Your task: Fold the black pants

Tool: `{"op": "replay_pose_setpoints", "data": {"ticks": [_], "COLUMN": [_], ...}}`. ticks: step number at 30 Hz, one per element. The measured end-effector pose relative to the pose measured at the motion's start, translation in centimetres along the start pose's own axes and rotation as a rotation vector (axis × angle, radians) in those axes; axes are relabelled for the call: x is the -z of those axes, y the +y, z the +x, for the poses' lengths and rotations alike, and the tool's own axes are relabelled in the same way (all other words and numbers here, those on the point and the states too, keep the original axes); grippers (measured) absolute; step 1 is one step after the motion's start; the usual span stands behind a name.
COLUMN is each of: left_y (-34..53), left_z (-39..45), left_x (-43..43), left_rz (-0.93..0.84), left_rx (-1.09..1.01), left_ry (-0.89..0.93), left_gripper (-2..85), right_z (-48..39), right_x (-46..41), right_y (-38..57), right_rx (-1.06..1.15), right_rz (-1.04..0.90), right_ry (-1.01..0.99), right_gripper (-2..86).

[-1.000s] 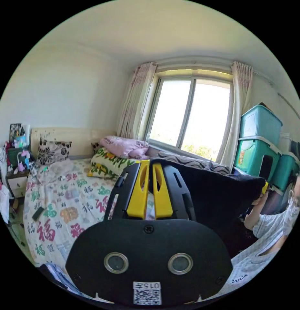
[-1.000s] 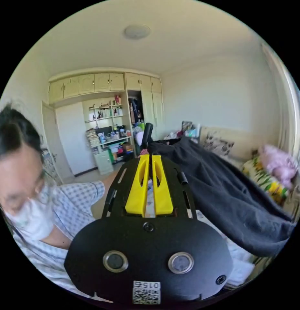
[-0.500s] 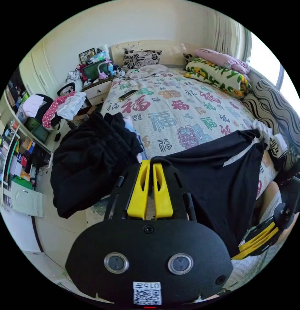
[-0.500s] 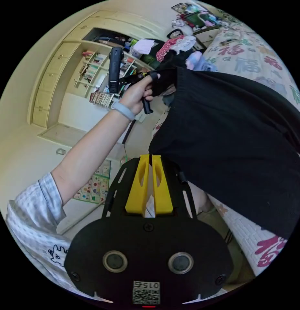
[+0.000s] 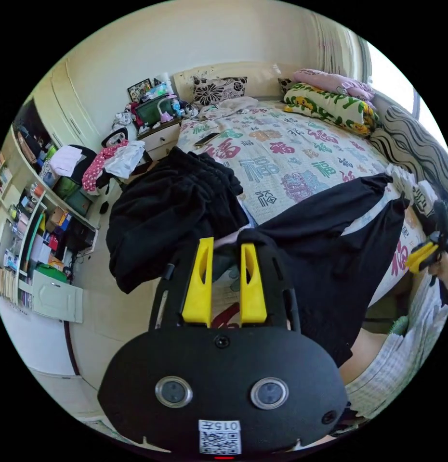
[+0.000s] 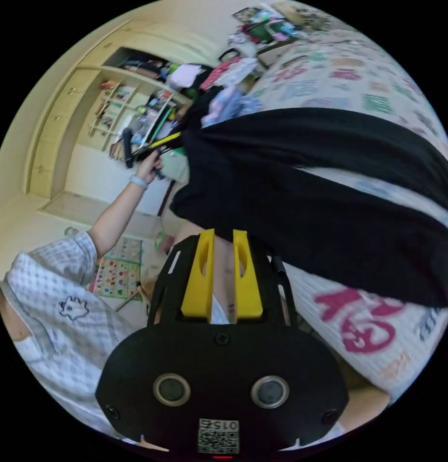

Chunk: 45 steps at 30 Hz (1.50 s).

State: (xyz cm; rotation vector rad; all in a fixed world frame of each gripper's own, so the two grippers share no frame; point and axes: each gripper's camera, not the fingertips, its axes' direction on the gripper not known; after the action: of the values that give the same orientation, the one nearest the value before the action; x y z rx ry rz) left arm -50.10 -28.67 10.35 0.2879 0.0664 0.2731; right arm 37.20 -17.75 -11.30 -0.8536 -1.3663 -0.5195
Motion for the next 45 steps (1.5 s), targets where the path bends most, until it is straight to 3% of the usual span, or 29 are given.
{"op": "replay_pose_setpoints", "data": {"ticks": [5, 7, 12, 14, 17, 18, 21, 24, 27, 29, 32, 34, 37, 40, 45], "left_y": [-1.0, -2.9, -4.4, -4.0, -2.9, -2.3, -1.0, 0.7, 2.5, 2.9, 1.3, -0.2, 0.0, -0.2, -2.0], "left_z": [2.9, 1.6, -4.2, -5.4, -5.5, -6.0, -8.4, -9.8, -10.4, -8.3, 0.5, 11.3, 24.5, 34.2, 44.8], "left_x": [2.0, 0.5, -2.3, -2.4, -2.0, -2.4, -5.0, -5.6, -5.5, -4.2, -2.4, -3.0, -4.7, -5.8, -7.9], "left_rz": [0.079, 0.0, -0.101, -0.089, -0.05, -0.033, -0.036, 0.149, 0.24, 0.264, 0.154, 0.005, 0.051, 0.196, 0.362], "left_rx": [-0.114, -0.196, -0.056, -0.016, -0.015, 0.005, 0.088, 0.174, 0.321, 0.268, -0.022, -0.349, -0.728, -0.917, -1.032], "left_ry": [-0.146, 0.06, 0.312, 0.36, 0.288, 0.344, 0.743, 0.867, 0.711, 0.553, 0.263, -0.082, -0.475, -0.599, -0.683], "left_gripper": [5.1, 3.4, 4.6, 6.1, 7.2, 6.7, 4.3, 2.1, 1.1, 0.6, 0.0, -0.1, -0.3, -0.3, -0.3], "right_z": [11.0, 13.3, 14.7, 15.4, 16.4, 16.6, 16.5, 15.2, 14.0, 13.6, 13.5, 13.5, 13.3, 12.6, 13.4], "right_x": [12.2, 16.8, 18.9, 18.1, 16.0, 15.2, 14.1, 14.2, 14.3, 14.1, 12.9, 11.6, 10.4, 10.6, 13.4], "right_y": [3.5, 4.3, 5.5, 5.9, 6.3, 6.4, 6.6, 6.9, 6.8, 6.8, 6.4, 5.9, 5.3, 5.3, 7.8], "right_rx": [-0.261, -0.307, -0.309, -0.321, -0.347, -0.347, -0.354, -0.334, -0.305, -0.297, -0.3, -0.304, -0.287, -0.249, -0.247], "right_rz": [0.148, 0.251, 0.345, 0.339, 0.28, 0.262, 0.245, 0.247, 0.201, 0.185, 0.172, 0.178, 0.193, 0.182, 0.179], "right_ry": [0.258, 0.29, 0.265, 0.249, 0.236, 0.22, 0.17, 0.176, 0.252, 0.279, 0.242, 0.17, 0.062, 0.06, 0.158], "right_gripper": [6.8, 6.8, 6.7, 6.7, 6.7, 6.7, 6.8, 6.8, 6.8, 6.7, 6.7, 6.8, 7.0, 7.0, 7.0]}}
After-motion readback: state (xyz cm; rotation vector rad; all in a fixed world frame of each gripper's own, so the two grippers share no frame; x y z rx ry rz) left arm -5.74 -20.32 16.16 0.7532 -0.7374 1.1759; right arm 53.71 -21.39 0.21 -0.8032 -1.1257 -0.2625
